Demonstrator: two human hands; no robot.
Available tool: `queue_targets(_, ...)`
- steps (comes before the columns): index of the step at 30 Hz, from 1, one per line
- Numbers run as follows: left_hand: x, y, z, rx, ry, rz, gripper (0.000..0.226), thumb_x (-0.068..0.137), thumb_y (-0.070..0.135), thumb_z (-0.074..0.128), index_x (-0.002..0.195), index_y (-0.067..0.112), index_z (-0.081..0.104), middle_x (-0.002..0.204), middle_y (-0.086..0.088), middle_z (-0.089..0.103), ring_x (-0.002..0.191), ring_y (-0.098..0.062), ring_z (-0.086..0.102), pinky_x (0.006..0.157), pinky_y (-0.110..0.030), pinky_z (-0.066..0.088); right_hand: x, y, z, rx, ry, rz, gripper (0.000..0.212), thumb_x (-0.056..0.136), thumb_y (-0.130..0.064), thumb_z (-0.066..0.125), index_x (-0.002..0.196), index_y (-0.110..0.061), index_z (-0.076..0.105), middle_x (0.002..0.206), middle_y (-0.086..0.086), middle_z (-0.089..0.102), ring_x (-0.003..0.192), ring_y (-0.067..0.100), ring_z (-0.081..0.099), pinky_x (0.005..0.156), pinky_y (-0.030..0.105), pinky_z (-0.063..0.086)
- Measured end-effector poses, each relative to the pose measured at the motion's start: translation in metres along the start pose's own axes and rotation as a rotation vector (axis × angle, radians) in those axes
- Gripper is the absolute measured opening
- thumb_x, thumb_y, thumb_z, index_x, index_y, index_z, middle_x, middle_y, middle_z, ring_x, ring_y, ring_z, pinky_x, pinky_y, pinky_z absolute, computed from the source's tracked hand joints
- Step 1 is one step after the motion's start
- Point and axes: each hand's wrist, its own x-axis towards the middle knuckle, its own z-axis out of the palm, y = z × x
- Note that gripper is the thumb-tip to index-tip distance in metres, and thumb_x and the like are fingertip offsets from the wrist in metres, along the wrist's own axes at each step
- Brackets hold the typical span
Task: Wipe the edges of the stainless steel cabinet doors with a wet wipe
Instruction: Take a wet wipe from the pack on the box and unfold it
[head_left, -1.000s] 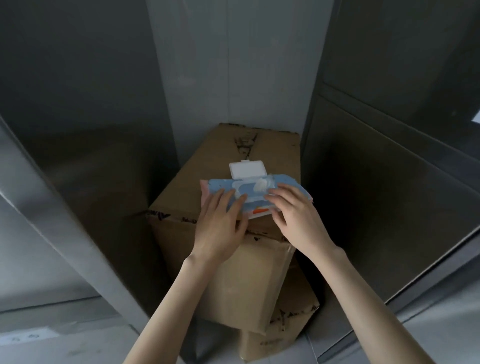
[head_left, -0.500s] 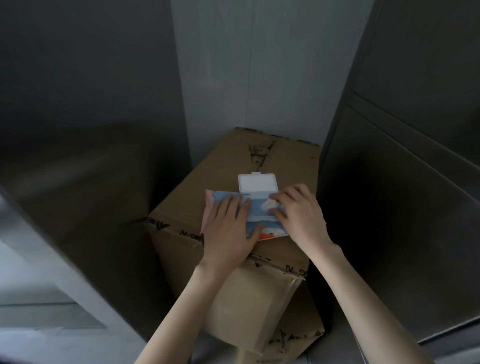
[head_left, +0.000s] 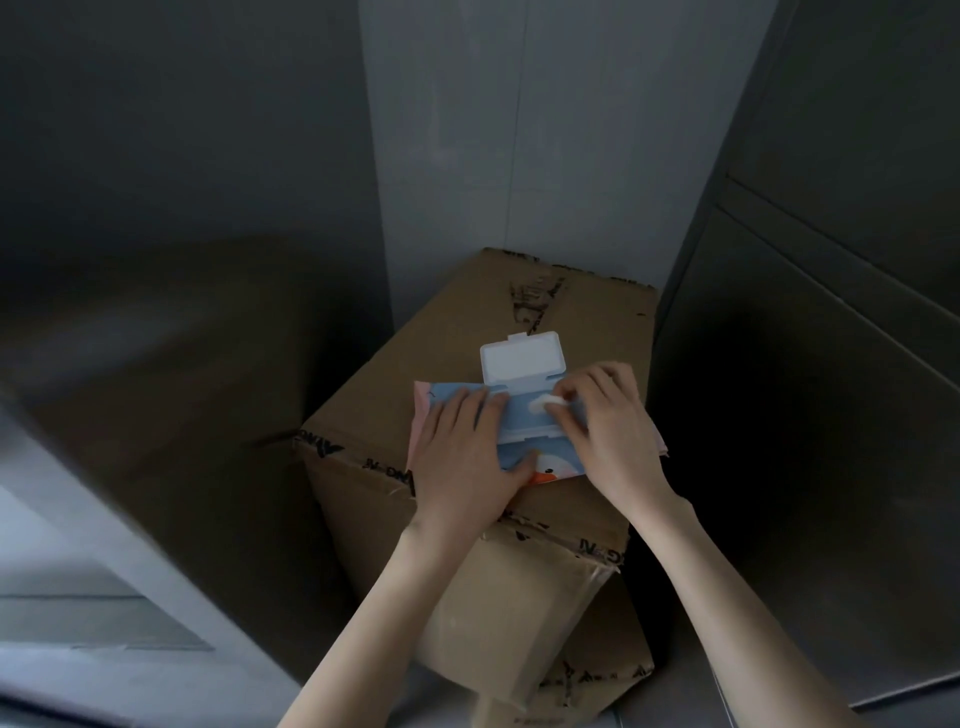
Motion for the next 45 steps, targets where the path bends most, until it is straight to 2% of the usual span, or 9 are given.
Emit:
queue_targets(6,0.002,0.0,-0.002,-0.03,-0.019,-0.01,0.064,0.084,0.053,0.06,0.139,0.026,0.044,0.143,0.006,0.047,0.135,-0.014,0.038,0.113,-0.027,0.016,-0.004,-0.001,0.002,0.065,0.065,0.046,0.016,0.08,-0.013,0.073,0.086,-0.004,0.061,0.096,0.012,0.063,0.109,0.021,0.04,0.084,0.044,0.046)
queue_targets(10,0.004,0.0,-0.002,-0.058,-0.044,-0.018,0.064,0.084,0.052,0.06,0.139,0.027,0.042,0.143,0.008,0.045,0.134,-0.013,0.037,0.113,-0.028,0.018,-0.006,-0.001,0.003,0.099,0.071,0.051,0.016,0.081,-0.012,0.072,0.087,-0.004,0.06,0.097,0.012,0.062,0.108,0.021,0.04,0.089,0.031,0.037)
queue_targets(13,0.003,-0.001,-0.002,-0.094,-0.07,-0.02,0.064,0.085,0.052,0.06,0.141,0.027,0.04,0.146,0.007,0.042,0.136,-0.013,0.034,0.117,-0.031,0.018,-0.007,0.001,0.003,0.109,0.051,0.081,0.015,0.083,-0.014,0.071,0.089,-0.005,0.06,0.097,0.01,0.061,0.107,0.02,0.04,0.088,0.031,0.037)
queue_targets(16,0.002,0.001,0.0,-0.113,-0.091,-0.032,0.065,0.088,0.06,0.053,0.143,0.028,0.038,0.149,0.007,0.038,0.14,-0.012,0.028,0.118,-0.031,0.01,-0.005,0.005,0.002,0.061,-0.003,0.107,0.016,0.083,-0.019,0.071,0.09,-0.008,0.061,0.099,0.006,0.063,0.108,0.023,0.043,0.084,0.032,0.038)
queue_targets(22,0.007,0.013,0.005,-0.044,-0.044,-0.099,0.058,0.092,0.06,0.043,0.142,0.03,0.042,0.147,0.007,0.042,0.14,-0.014,0.028,0.117,-0.034,0.009,0.0,0.008,-0.004,-0.092,-0.075,0.054,0.017,0.079,-0.023,0.074,0.087,-0.013,0.064,0.093,0.002,0.065,0.105,0.027,0.05,0.081,0.025,0.034)
queue_targets(28,0.007,0.02,0.009,-0.001,0.002,-0.135,0.056,0.088,0.056,0.054,0.138,0.03,0.045,0.143,0.006,0.044,0.138,-0.016,0.03,0.117,-0.034,0.006,0.005,0.005,-0.014,-0.085,-0.114,0.05,0.01,0.083,-0.02,0.071,0.084,-0.01,0.07,0.091,0.003,0.069,0.106,0.03,0.052,0.083,0.041,0.045)
queue_targets(33,0.007,0.023,0.01,0.012,0.009,-0.16,0.056,0.087,0.053,0.057,0.136,0.029,0.047,0.142,0.005,0.044,0.137,-0.017,0.032,0.117,-0.037,0.008,0.004,-0.006,-0.016,-0.057,-0.002,0.038,0.007,0.078,-0.012,0.075,0.075,-0.013,0.068,0.086,-0.001,0.068,0.101,0.028,0.057,0.082,0.044,0.045)
queue_targets(40,0.006,0.023,0.011,0.002,0.027,-0.171,0.056,0.086,0.054,0.058,0.135,0.03,0.048,0.139,0.006,0.046,0.135,-0.016,0.035,0.117,-0.036,0.011,0.0,-0.007,-0.018,-0.054,0.101,0.037,0.008,0.075,-0.006,0.076,0.075,-0.01,0.07,0.085,0.002,0.069,0.098,0.031,0.059,0.084,0.05,0.048)
queue_targets(45,0.006,0.023,0.012,-0.01,0.029,-0.184,0.056,0.084,0.054,0.059,0.134,0.03,0.049,0.137,0.006,0.048,0.134,-0.016,0.036,0.117,-0.037,0.014,-0.003,-0.006,-0.017,-0.01,0.177,0.044,0.008,0.074,-0.002,0.076,0.077,-0.008,0.07,0.085,0.003,0.069,0.102,0.023,0.051,0.085,0.053,0.047)
